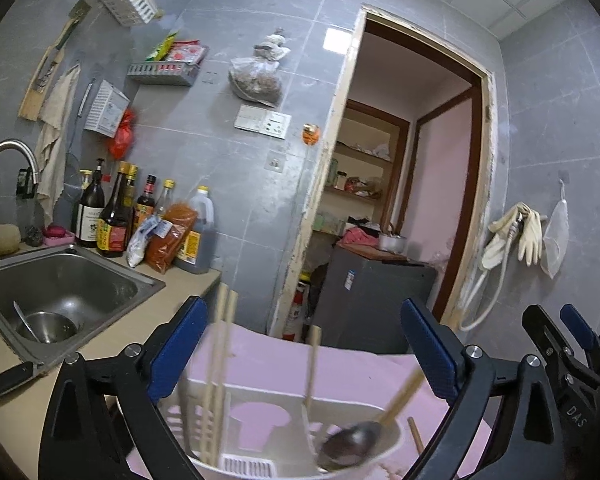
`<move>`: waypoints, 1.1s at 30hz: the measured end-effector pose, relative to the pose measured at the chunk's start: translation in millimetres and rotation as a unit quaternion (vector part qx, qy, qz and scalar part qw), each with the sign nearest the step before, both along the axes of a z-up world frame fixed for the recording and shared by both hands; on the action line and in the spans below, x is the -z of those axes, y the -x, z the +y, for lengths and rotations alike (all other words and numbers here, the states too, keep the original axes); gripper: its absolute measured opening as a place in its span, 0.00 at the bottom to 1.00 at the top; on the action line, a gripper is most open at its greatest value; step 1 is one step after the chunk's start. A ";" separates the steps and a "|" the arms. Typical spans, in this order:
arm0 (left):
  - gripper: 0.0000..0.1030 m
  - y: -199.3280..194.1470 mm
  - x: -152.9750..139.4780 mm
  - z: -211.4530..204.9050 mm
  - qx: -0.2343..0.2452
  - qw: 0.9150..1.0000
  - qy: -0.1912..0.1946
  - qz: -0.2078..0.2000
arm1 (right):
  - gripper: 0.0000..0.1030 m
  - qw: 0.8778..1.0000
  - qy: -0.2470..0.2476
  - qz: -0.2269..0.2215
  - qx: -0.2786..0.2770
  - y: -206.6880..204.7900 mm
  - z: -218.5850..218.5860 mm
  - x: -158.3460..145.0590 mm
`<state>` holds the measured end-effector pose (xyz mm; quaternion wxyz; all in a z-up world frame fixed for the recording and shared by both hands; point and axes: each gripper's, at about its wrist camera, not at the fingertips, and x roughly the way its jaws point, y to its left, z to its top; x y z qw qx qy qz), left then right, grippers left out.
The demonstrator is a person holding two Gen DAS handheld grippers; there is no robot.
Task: Organize utensils
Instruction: 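Open both tools to drop the chopstick and spoon into the white basket, then move both tools back toward the remaining chopstick and peeler on the cloth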
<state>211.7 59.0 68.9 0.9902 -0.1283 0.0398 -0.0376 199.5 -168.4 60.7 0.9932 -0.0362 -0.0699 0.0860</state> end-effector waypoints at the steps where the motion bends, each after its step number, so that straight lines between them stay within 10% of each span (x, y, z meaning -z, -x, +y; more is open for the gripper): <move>1: 0.92 0.7 0.2 -5.3 0.007 1.000 -0.002 0.003 | 1.00 1.000 0.002 0.003 0.005 0.5 -4.2 0.3; 20: 0.92 21.9 27.7 -97.9 0.091 0.989 -0.092 0.066 | 1.00 0.991 -0.025 0.128 0.028 4.0 -106.0 11.7; 33: 0.92 5.8 65.9 -126.9 0.124 0.968 -0.110 0.187 | 1.00 0.970 0.028 0.240 0.014 3.9 -128.0 50.2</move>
